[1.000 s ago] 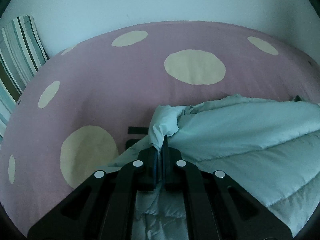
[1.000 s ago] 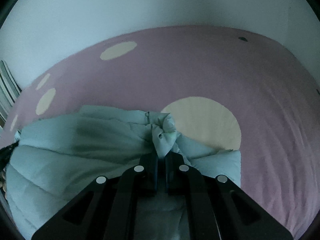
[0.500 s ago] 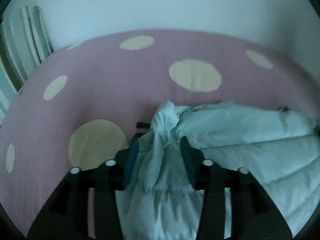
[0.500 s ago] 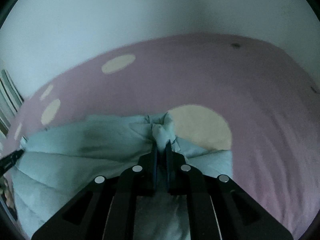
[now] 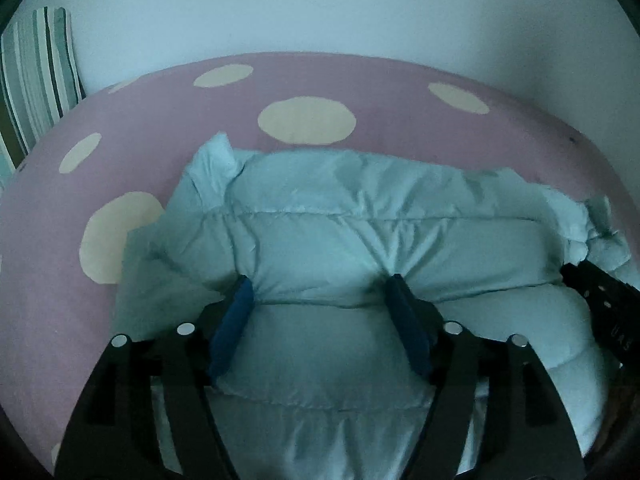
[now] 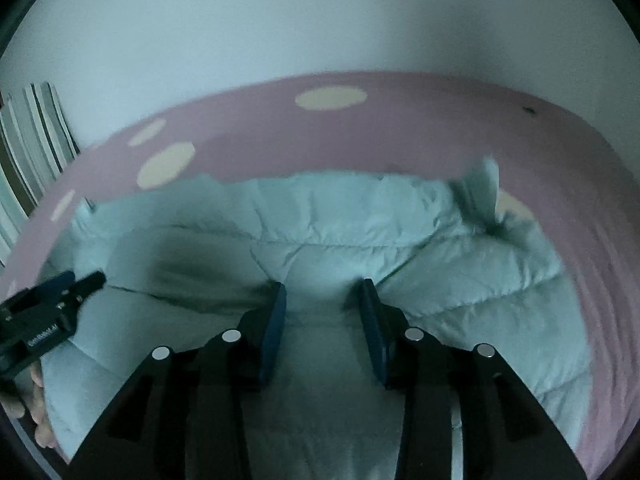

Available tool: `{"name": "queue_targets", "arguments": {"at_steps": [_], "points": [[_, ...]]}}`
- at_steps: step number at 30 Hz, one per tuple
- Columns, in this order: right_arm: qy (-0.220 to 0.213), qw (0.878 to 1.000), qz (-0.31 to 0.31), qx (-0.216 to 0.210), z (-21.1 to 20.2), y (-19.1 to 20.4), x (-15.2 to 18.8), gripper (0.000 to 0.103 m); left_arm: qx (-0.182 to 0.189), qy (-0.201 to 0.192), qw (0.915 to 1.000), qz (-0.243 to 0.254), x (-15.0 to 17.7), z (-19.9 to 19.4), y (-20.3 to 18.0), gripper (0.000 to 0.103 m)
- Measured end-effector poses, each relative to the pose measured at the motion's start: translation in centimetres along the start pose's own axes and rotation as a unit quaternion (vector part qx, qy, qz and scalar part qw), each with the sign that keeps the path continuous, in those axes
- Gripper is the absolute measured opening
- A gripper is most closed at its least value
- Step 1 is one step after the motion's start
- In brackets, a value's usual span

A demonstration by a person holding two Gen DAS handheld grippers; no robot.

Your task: Fold large clothes

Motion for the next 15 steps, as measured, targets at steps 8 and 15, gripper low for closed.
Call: {"name": "queue_targets", "arguments": {"at_steps": [8,15], "points": [[-0.011,1.000,-0.010,0.016,1.8,0.7,0.5,0.040,-0.012,-0.009,0.9997,0.017,0.6,2.2,0.0,0.074],[-0.012,1.000,-0.010,0.017,1.5,0.7,0.4,0.040,-0.016,-0.017,0.9995,0.021,0.8,2.5,-0.2,0.075]]}}
Point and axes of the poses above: each gripper's, at about its wrist camera, not at the fingertips, and z roughly the way its jaws point, y to its left, x to its underside, the point moved 2 cm from there along z, roughly the way its jaws point, and after that the axes turned 12 degrees about -z, right-handed, at the moved point
